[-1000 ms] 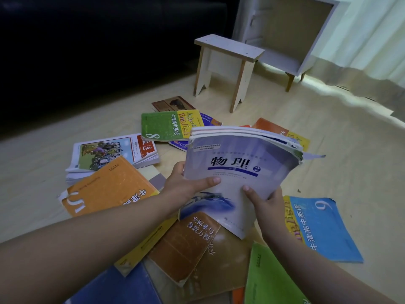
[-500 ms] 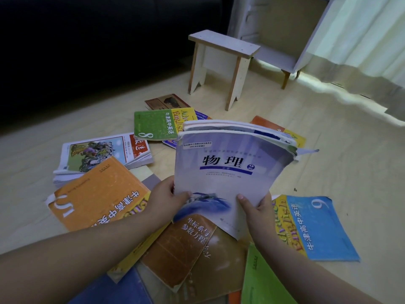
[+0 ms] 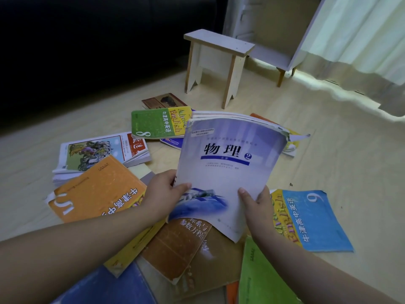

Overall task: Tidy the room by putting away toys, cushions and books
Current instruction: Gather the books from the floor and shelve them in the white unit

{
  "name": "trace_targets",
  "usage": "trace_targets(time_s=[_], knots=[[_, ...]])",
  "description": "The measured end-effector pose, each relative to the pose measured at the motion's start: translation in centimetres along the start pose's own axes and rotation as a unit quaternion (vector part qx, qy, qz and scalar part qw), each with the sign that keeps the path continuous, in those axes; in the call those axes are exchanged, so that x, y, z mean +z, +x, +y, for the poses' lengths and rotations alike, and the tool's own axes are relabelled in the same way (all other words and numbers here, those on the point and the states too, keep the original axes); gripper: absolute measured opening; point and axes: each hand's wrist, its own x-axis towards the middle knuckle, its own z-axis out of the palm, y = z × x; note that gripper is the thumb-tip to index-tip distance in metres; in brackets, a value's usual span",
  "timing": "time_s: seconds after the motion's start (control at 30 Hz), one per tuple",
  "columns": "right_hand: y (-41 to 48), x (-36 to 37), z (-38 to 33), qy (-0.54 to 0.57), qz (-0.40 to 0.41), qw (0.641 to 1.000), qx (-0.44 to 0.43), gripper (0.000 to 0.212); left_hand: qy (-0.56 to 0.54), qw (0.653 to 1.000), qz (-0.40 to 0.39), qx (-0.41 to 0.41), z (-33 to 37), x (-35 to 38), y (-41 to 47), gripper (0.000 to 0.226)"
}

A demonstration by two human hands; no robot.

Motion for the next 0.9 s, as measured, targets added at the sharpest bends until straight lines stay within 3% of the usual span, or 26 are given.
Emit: trace_targets(time_s=[0.23, 0.33, 0.47, 0.7, 0.9], knots=[[-0.2, -1.8, -3.2, -0.027, 0.002, 0.999, -0.041, 0.038, -0.005, 1.0, -0.004, 0.023, 2.9, -1.9, -1.1, 0.018], [-0.6, -2.3, -4.9, -0.047, 0.002, 0.997, -0.069, 0.03, -0.034, 0.999, 0.0, 0.013, 3.6, -2.8, -1.4, 0.005], [0.6, -1.8, -7.4, -0.058, -0.01, 0.994, -0.088, 0.029, -0.059, 0.998, 0.009, 0.013, 5.2, -4.4, -0.4, 0.01], [2.8, -1.5, -9.4, -0.079, -0.066, 0.994, -0.032, 0.037, -0.055, 0.998, -0.016, -0.03, 6.8, -5.9, 1.2, 0.011], [3.4, -0.2, -17.8, -0.095, -0.103, 0.99, 0.015, 0.051, -0.013, 0.997, -0.025, -0.072, 12.6, -12.5, 2.1, 0.019]])
